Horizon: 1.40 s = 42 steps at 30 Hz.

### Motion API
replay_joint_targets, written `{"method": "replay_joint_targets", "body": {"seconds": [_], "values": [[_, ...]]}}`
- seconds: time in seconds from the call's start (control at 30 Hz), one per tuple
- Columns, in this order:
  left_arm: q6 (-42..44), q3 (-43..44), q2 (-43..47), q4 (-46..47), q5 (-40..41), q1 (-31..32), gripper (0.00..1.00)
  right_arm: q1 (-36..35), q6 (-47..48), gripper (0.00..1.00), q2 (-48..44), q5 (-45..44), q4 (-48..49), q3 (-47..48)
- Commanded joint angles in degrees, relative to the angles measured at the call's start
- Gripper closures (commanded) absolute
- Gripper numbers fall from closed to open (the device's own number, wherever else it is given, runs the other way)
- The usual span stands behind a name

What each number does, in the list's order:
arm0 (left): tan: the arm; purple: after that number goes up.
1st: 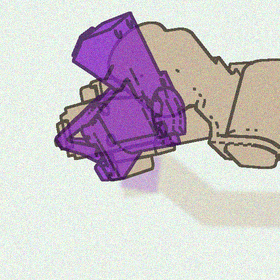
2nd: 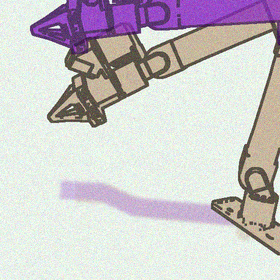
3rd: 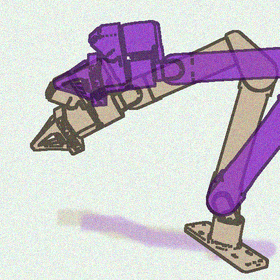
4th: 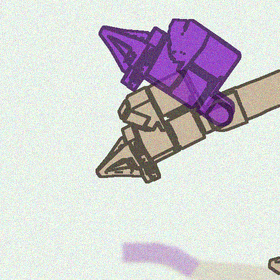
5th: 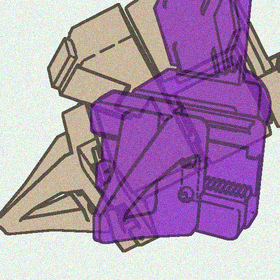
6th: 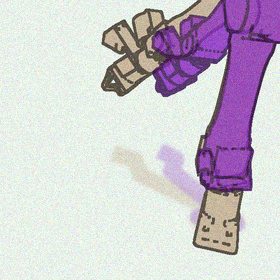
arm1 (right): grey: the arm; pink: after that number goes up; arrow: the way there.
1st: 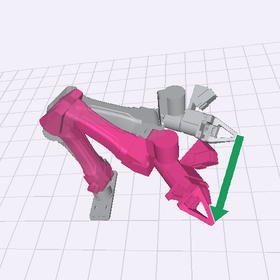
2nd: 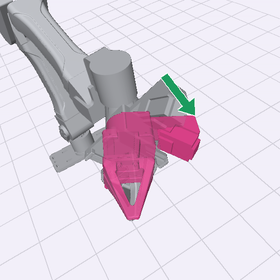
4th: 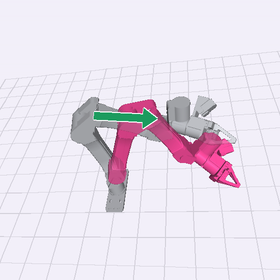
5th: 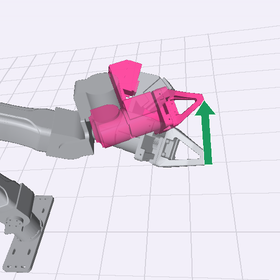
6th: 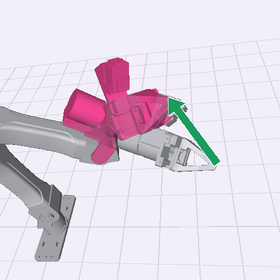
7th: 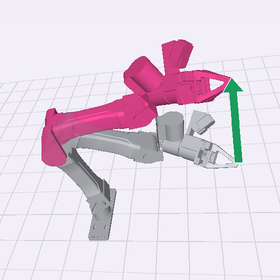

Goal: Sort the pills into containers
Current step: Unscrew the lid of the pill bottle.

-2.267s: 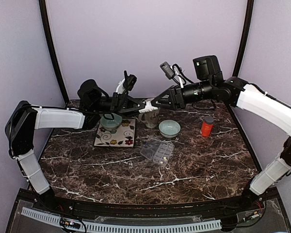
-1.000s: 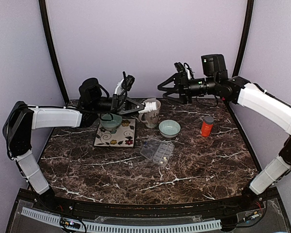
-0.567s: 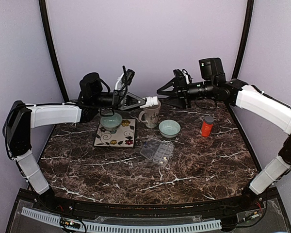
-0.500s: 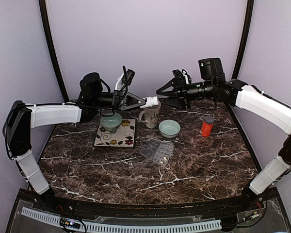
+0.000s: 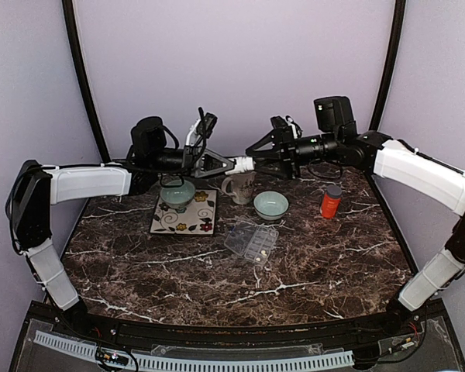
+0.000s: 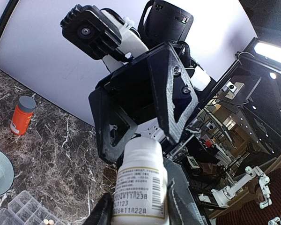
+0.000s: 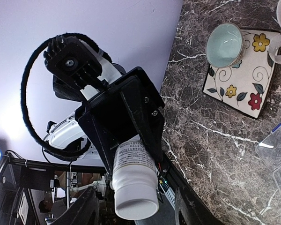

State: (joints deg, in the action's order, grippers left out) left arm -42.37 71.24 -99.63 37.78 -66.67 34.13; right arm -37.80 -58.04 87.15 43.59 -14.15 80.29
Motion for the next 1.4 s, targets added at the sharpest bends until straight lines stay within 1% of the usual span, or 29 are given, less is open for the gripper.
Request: {"method": "replay_joint_targets", "body": {"seconds": [0.0, 0.37, 0.5, 0.53, 0.7, 0.83, 0.9, 1.0, 1.13, 1.23, 1.37], "values": [[1.29, 2.01, -0.36, 0.03, -0.18, -0.37, 1.0, -0.79, -0.96, 0.46, -0.23, 1.38, 3.46, -0.32], [1.79, 2.81, -1.05, -0.27, 0.09, -0.55, 1.0, -1.44, -1.55, 0.51, 0.03, 2.23, 4.02, -0.64], [1.83, 3.25, -1.39, -0.47, -0.03, -0.64, 1.0, -1.55, -1.54, 0.56, 0.23, 2.53, 4.36, -0.54], [1.85, 3.25, -1.44, -0.51, -0.06, -0.64, 1.0, -1.58, -1.44, 0.59, 0.33, 2.61, 4.27, -0.43], [1.85, 3.15, -1.48, -0.47, -0.08, -0.86, 1.0, -1.57, 1.41, 0.78, 0.92, 1.86, 1.46, 1.12], [-0.26, 2.56, -1.52, 1.6, -0.44, -1.08, 1.0, -1.57, 8.08, 0.92, 1.82, 1.49, -2.48, 3.27], [-2.65, 2.12, -1.53, 4.08, -1.01, -1.17, 1.0, -1.62, 14.33, 0.95, 2.19, 0.53, -5.11, 4.33], [-6.8, 1.67, -1.68, 8.1, -2.2, -1.34, 1.0, -1.6, 22.27, 0.97, 2.32, -0.4, -7.17, 4.85], [-12.49, 0.78, -2.05, 13.6, -3.86, -1.4, 1.0, -1.62, 31.62, 0.97, 0.99, -1.65, -7.02, 3.93], [-14.57, 0.05, -1.72, 15.51, -4.52, -1.45, 1.0, -1.58, 35.5, 0.97, -0.4, -2.62, -5.59, 2.66], [-18.28, -1.02, -1.96, 19.51, -5.63, -1.43, 1.0, -1.58, 40.75, 0.97, -1.0, -4.42, -6.73, 2.37]]}}
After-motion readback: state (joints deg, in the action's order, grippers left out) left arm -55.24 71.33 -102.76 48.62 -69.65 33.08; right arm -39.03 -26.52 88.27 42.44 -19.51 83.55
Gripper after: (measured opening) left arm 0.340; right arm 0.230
